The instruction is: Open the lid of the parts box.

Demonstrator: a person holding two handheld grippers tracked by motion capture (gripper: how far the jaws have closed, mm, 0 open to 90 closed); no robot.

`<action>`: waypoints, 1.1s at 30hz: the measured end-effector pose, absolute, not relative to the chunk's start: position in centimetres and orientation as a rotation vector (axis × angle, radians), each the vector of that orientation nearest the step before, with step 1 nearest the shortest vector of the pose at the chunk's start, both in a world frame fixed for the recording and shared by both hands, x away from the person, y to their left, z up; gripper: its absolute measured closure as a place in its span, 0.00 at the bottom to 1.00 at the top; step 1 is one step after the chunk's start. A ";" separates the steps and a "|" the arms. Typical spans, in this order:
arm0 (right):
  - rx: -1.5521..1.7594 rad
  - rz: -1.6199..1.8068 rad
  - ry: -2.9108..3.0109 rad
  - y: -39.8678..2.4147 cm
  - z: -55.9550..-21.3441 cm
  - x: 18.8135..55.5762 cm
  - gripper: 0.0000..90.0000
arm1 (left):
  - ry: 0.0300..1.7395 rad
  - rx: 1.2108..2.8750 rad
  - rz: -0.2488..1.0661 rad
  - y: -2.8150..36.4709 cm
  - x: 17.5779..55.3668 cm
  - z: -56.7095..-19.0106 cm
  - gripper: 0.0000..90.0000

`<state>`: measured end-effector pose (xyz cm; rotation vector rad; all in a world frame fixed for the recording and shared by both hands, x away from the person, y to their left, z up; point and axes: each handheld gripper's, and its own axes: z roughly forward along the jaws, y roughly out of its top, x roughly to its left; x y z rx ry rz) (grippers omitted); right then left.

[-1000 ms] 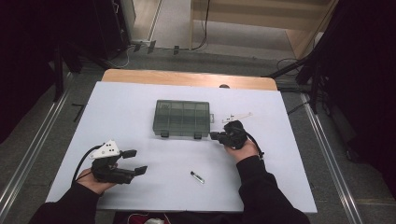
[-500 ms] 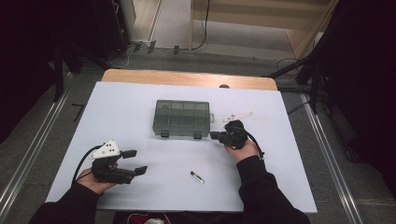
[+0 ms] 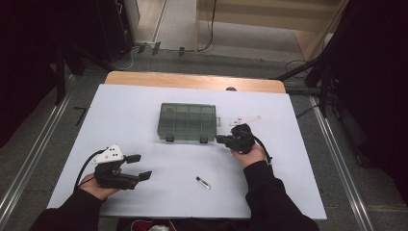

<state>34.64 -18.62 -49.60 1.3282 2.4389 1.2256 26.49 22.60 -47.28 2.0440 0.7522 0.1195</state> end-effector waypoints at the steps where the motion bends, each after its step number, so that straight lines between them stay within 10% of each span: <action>1: 1.322 1.236 2.434 -18.7 -49.5 34.6 1.00 | 0.752 2.043 0.119 22.6 26.5 -47.3 0.25; 33: 1.300 1.320 2.394 -18.5 -47.9 35.1 1.00 | 0.806 2.028 0.167 23.4 28.2 -47.8 0.25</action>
